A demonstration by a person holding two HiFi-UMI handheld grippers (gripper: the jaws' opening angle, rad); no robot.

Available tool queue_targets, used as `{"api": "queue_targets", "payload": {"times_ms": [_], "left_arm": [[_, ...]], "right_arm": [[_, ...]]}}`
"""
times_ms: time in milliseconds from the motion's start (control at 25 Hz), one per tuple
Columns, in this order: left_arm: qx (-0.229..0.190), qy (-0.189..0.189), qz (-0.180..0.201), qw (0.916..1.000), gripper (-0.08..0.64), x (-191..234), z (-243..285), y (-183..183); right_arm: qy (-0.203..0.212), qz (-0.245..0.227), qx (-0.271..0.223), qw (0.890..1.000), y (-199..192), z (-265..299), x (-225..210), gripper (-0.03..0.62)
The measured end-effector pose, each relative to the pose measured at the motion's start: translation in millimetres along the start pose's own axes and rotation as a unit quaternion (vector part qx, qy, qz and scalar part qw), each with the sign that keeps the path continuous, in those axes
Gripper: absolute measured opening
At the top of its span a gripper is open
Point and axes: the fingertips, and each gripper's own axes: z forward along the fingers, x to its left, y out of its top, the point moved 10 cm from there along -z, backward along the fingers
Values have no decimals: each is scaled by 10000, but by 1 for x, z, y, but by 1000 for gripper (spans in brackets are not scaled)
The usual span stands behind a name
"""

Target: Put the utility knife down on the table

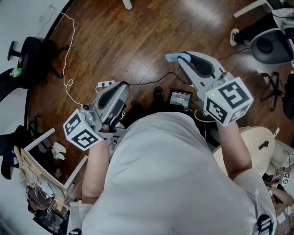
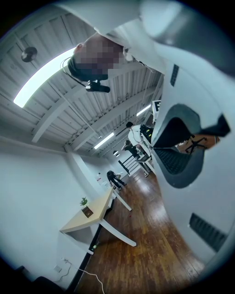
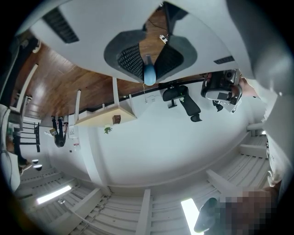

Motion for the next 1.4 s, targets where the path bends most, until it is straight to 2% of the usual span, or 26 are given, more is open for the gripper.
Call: {"api": "queue_targets", "payload": {"times_ms": [360, 600, 1040, 1280, 1400], "left_arm": [[-4, 123, 28, 9999, 3, 6, 6, 13], [-41, 55, -34, 10000, 3, 46, -6, 44], [239, -436, -46, 9988, 3, 149, 0, 152], [334, -535, -177, 9978, 3, 207, -16, 217], [359, -610, -192, 9973, 3, 224, -19, 235]], "right_arm": [[159, -16, 46, 9999, 10, 22, -13, 71], [112, -82, 43, 9999, 29, 65, -5, 71], [-340, 71, 49, 9994, 83, 170, -5, 71], [-495, 110, 118, 9986, 127, 245, 3, 71], [-578, 97, 120, 9982, 138, 266, 4, 71]]}}
